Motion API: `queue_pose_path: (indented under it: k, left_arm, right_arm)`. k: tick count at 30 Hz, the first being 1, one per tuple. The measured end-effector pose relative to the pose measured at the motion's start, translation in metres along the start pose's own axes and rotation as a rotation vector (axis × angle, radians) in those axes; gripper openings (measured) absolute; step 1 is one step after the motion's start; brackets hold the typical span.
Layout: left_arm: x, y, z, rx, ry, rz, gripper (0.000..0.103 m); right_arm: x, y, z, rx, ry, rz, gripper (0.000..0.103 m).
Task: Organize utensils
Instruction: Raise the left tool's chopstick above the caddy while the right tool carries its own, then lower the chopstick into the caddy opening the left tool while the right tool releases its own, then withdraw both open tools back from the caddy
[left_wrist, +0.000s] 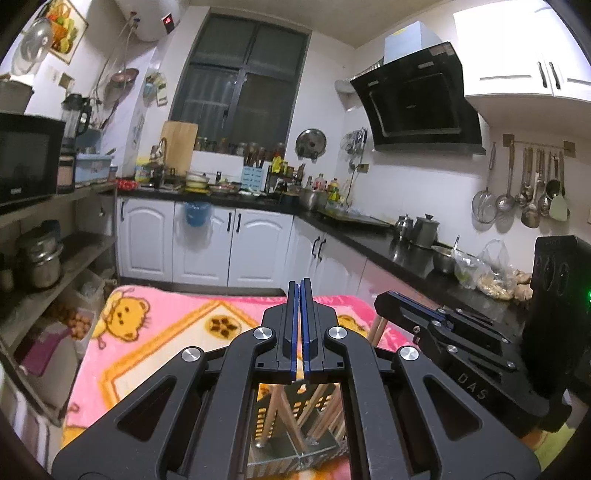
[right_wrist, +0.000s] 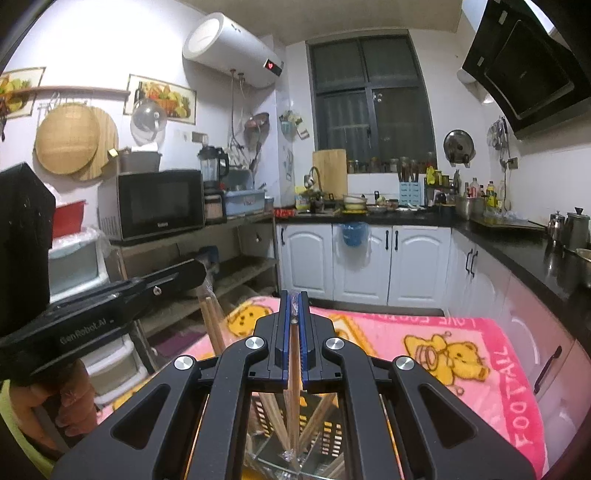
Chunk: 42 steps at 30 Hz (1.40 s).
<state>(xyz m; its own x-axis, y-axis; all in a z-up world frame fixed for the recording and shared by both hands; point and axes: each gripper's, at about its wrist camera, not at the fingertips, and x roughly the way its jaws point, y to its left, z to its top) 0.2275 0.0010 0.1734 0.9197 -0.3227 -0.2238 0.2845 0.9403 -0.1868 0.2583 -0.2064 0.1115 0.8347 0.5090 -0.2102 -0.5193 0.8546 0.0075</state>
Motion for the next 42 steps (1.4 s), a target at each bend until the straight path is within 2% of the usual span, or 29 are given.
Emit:
queue_pose_path:
  k: [10,20,22,24,32,33,37,42]
  left_arm:
    - [0.012,0.014,-0.029,-0.042,0.071,-0.002,0.0]
    - [0.017,0.018,-0.051,-0.055,0.127,0.014,0.001]
    - [0.017,0.021,-0.053,-0.058,0.137,0.025,0.005]
    - [0.015,0.023,-0.056,-0.065,0.142,0.032,0.016]
    - [0.005,0.031,-0.063,-0.086,0.162,0.053,0.038]
    - [0.003,0.032,-0.064,-0.09,0.163,0.053,0.045]
    - [-0.005,0.033,-0.066,-0.106,0.163,0.059,0.056]
    - [-0.016,0.031,-0.069,-0.102,0.172,0.057,0.075]
  right_arm:
    - [0.019,-0.006,-0.028,0.023,0.062,-0.033,0.004]
    - [0.02,-0.017,-0.047,0.066,0.113,-0.044,0.006]
    - [0.018,-0.019,-0.049,0.074,0.122,-0.051,0.014]
    - [0.017,-0.02,-0.052,0.081,0.132,-0.056,0.019]
    - [0.005,-0.023,-0.064,0.093,0.166,-0.062,0.032]
    - [0.003,-0.023,-0.065,0.091,0.169,-0.062,0.034]
    - [-0.005,-0.022,-0.068,0.083,0.174,-0.063,0.04]
    - [-0.017,-0.02,-0.074,0.078,0.183,-0.06,0.046]
